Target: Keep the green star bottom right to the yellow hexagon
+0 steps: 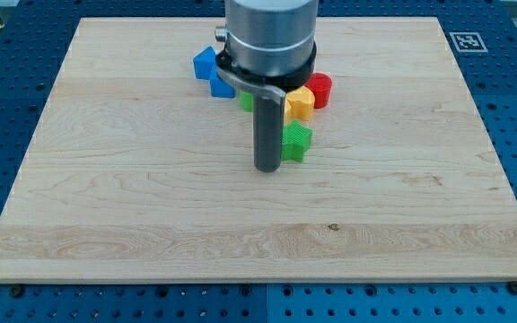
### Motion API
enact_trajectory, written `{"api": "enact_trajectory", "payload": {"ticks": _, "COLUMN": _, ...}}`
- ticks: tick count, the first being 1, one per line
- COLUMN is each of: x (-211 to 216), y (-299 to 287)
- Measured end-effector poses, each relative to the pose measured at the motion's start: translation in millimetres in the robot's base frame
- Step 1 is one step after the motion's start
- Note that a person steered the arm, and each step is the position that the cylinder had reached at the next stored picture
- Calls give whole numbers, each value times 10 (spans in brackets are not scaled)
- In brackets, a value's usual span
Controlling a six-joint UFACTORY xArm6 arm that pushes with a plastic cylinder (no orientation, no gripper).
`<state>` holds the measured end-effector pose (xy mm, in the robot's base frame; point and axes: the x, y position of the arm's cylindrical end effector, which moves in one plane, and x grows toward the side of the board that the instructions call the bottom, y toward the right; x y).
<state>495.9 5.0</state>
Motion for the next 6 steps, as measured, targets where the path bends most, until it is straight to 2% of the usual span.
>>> {"api": "enact_trajectory", "payload": {"ticks": 2, "x": 109, "y": 206}}
{"api": "enact_trajectory", "payload": {"ticks": 4, "x": -144, "y": 276}}
{"api": "enact_trajectory", "payload": {"ticks": 6, "x": -159, "y": 500}}
